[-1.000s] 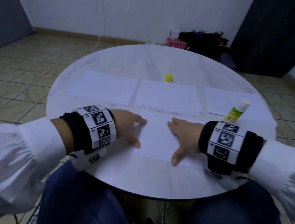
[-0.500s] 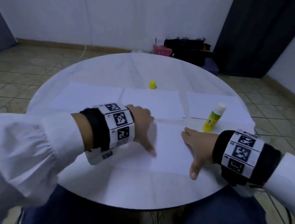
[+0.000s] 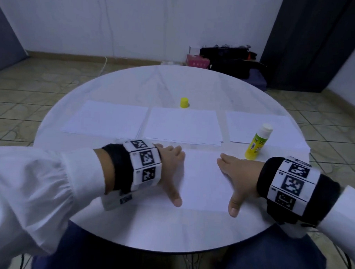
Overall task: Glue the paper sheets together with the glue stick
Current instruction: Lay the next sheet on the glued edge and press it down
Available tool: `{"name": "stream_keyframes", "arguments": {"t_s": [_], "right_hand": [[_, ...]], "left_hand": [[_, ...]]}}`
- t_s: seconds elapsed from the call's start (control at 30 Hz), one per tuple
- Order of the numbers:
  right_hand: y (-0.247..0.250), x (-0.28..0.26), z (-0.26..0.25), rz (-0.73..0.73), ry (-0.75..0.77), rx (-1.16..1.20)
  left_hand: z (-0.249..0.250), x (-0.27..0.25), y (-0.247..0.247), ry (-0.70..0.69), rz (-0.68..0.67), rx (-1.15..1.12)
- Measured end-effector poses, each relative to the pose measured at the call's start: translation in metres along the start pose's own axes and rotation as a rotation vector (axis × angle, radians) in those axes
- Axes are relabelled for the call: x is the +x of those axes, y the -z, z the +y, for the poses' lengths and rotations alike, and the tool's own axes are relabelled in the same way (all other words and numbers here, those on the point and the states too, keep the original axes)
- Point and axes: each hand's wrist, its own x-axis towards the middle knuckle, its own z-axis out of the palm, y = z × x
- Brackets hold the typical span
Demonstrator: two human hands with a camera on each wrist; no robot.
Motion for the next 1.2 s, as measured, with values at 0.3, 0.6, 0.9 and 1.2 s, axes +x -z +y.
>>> {"name": "stream_keyframes", "arguments": {"t_s": [0.3, 0.6, 0.9, 1.2], "right_hand": [[-0.001, 0.000, 0.005, -0.007, 0.030, 0.080], [0.001, -0.008, -0.069, -0.027, 0.419, -0.195], [0.025, 0.027, -0.129, 0.126, 0.434, -0.174], [0.013, 0.013, -0.023, -0.010, 0.176, -0.034]], "left_hand": [[-0.063, -0.030, -0.032, 0.095, -0.062, 0.018], [-0.063, -0.033, -0.028, 0.091, -0.088, 0.008], [-0.053, -0.029, -0.029, 0.102, -0.053, 0.099], [-0.069, -0.027, -0.034, 0.057, -0.044, -0.003]]}}
